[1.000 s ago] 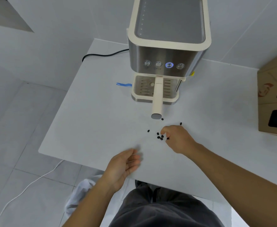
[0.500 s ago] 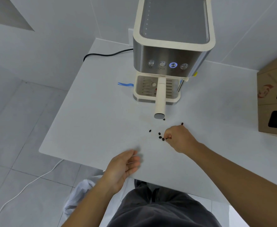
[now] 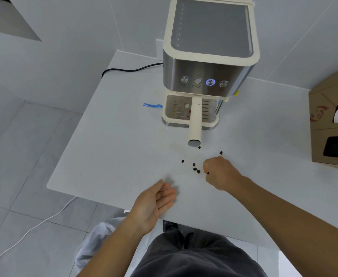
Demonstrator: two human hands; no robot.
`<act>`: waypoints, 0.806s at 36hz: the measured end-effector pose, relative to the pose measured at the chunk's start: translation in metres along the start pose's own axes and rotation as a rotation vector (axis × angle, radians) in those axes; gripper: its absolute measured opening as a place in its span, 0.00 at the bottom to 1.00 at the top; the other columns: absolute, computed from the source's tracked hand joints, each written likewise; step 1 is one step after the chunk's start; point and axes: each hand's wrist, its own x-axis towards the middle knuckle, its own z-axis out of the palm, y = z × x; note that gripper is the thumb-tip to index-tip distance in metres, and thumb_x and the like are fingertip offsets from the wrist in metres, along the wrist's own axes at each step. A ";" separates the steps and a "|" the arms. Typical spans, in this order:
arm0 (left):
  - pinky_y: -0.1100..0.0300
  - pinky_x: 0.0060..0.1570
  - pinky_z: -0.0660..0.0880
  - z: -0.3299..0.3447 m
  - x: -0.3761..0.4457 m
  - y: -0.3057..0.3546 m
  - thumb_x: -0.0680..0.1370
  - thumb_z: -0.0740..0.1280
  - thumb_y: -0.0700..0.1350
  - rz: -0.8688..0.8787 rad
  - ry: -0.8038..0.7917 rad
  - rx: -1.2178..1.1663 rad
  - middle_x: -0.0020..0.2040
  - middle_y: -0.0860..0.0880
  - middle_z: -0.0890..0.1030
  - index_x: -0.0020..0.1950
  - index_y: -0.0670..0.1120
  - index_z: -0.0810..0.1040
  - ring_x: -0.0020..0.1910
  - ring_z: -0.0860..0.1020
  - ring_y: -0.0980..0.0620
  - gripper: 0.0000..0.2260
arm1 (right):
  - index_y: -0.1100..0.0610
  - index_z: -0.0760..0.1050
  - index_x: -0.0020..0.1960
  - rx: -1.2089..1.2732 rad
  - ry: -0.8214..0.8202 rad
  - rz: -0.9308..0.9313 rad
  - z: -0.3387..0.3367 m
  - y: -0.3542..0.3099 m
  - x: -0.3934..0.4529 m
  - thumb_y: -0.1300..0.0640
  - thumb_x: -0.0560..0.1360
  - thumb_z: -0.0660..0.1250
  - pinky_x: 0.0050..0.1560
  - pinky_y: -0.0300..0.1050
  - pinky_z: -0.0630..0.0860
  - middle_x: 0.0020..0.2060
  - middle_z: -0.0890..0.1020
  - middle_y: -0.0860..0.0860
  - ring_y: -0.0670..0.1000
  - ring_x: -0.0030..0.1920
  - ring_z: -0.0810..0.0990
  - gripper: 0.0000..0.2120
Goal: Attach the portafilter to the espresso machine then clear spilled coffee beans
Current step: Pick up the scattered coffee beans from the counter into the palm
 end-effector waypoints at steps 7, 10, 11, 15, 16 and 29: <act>0.52 0.52 0.79 0.004 -0.001 -0.002 0.81 0.63 0.49 -0.007 -0.005 0.008 0.51 0.40 0.86 0.57 0.38 0.80 0.52 0.84 0.45 0.15 | 0.58 0.72 0.41 -0.055 -0.026 0.003 -0.005 -0.005 -0.006 0.70 0.70 0.59 0.33 0.43 0.67 0.39 0.74 0.52 0.52 0.36 0.71 0.09; 0.53 0.52 0.79 0.005 0.000 -0.002 0.81 0.63 0.49 -0.011 -0.012 0.011 0.51 0.40 0.86 0.57 0.38 0.80 0.51 0.84 0.45 0.16 | 0.56 0.70 0.40 -0.001 -0.008 -0.001 -0.004 -0.002 -0.007 0.70 0.69 0.59 0.33 0.43 0.66 0.39 0.73 0.53 0.51 0.36 0.69 0.09; 0.53 0.52 0.79 0.006 0.000 -0.002 0.81 0.63 0.49 -0.011 -0.013 0.012 0.51 0.40 0.86 0.57 0.38 0.80 0.51 0.84 0.45 0.15 | 0.57 0.72 0.41 0.028 -0.002 0.000 -0.004 -0.001 -0.008 0.69 0.70 0.59 0.34 0.42 0.68 0.40 0.74 0.53 0.52 0.36 0.71 0.09; 0.52 0.54 0.79 0.010 0.002 -0.002 0.81 0.63 0.48 -0.016 -0.019 0.018 0.52 0.40 0.85 0.56 0.37 0.80 0.52 0.84 0.44 0.15 | 0.63 0.77 0.48 0.087 0.003 0.037 -0.003 0.003 -0.008 0.70 0.70 0.60 0.36 0.42 0.69 0.39 0.75 0.54 0.51 0.37 0.72 0.11; 0.51 0.55 0.79 0.011 0.002 -0.003 0.81 0.63 0.48 -0.018 -0.021 0.018 0.52 0.39 0.85 0.56 0.37 0.80 0.53 0.84 0.44 0.15 | 0.65 0.77 0.45 0.073 -0.001 0.054 -0.003 0.003 -0.008 0.71 0.69 0.59 0.35 0.42 0.68 0.37 0.75 0.55 0.51 0.36 0.70 0.10; 0.50 0.58 0.77 0.025 0.010 -0.004 0.81 0.61 0.53 -0.056 -0.080 -0.052 0.53 0.40 0.85 0.58 0.36 0.80 0.55 0.83 0.44 0.21 | 0.62 0.78 0.37 0.410 0.028 0.135 -0.012 0.005 -0.024 0.69 0.67 0.65 0.32 0.42 0.73 0.37 0.82 0.54 0.50 0.34 0.75 0.05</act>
